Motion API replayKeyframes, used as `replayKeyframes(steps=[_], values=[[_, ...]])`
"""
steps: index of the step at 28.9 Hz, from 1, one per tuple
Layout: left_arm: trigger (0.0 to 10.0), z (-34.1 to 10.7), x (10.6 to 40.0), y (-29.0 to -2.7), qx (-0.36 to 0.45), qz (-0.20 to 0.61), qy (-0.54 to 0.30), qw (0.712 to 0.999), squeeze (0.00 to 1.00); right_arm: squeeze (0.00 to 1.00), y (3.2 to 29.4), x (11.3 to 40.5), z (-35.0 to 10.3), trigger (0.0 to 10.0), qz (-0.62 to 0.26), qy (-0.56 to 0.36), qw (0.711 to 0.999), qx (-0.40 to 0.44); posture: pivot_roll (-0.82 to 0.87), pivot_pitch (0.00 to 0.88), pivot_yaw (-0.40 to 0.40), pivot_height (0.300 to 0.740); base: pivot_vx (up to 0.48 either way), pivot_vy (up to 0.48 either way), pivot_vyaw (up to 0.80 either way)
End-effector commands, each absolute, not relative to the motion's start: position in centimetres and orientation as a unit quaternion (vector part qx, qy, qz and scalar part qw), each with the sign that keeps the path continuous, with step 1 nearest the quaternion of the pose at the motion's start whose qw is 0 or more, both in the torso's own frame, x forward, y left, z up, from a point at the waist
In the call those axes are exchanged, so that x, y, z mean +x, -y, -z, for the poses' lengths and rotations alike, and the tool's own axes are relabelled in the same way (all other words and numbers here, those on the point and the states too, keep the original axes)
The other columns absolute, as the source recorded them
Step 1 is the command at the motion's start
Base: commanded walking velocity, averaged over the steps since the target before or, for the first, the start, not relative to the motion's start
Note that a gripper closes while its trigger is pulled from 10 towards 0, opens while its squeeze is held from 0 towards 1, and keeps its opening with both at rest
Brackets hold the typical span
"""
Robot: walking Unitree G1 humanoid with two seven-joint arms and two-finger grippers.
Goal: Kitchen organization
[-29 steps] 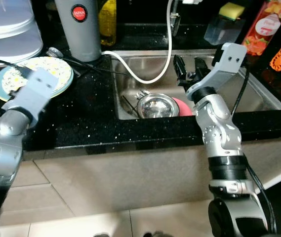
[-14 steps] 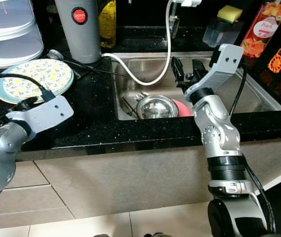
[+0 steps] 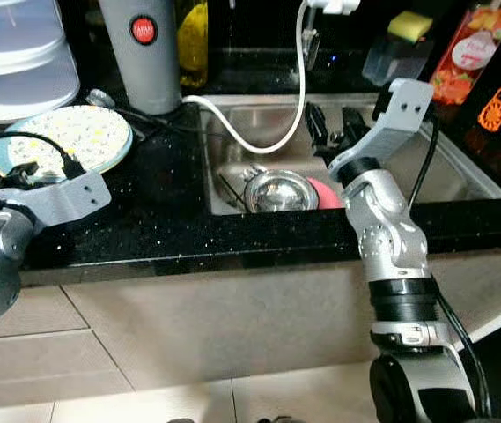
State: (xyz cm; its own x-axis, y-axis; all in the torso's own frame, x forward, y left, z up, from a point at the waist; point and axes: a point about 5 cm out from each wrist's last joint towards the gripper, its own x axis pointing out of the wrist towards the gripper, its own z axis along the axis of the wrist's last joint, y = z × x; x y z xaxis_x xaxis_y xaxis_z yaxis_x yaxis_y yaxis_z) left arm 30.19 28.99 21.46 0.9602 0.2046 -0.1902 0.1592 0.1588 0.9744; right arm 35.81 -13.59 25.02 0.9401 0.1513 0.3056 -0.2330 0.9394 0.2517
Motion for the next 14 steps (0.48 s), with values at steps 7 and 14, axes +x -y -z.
replayKeyframes(steps=[7, 14], values=[[0.0, -19.1, 31.0, -27.3, 0.662, 0.055, -0.139, 0.734, 0.0, 0.0, 14.4, 35.5, -24.9, 10.0, -0.083, 0.141, 0.976, 0.145, 0.2, 0.017, -0.044, 0.74, 0.0, 0.0, 0.0], [0.0, -18.9, 31.2, -26.2, 0.665, 0.079, -0.114, 0.734, 0.0, 0.0, 14.2, 35.5, -25.0, 10.0, -0.085, 0.14, 0.976, 0.146, 0.21, 0.012, -0.045, 0.74, 0.0, 0.0, 0.0]])
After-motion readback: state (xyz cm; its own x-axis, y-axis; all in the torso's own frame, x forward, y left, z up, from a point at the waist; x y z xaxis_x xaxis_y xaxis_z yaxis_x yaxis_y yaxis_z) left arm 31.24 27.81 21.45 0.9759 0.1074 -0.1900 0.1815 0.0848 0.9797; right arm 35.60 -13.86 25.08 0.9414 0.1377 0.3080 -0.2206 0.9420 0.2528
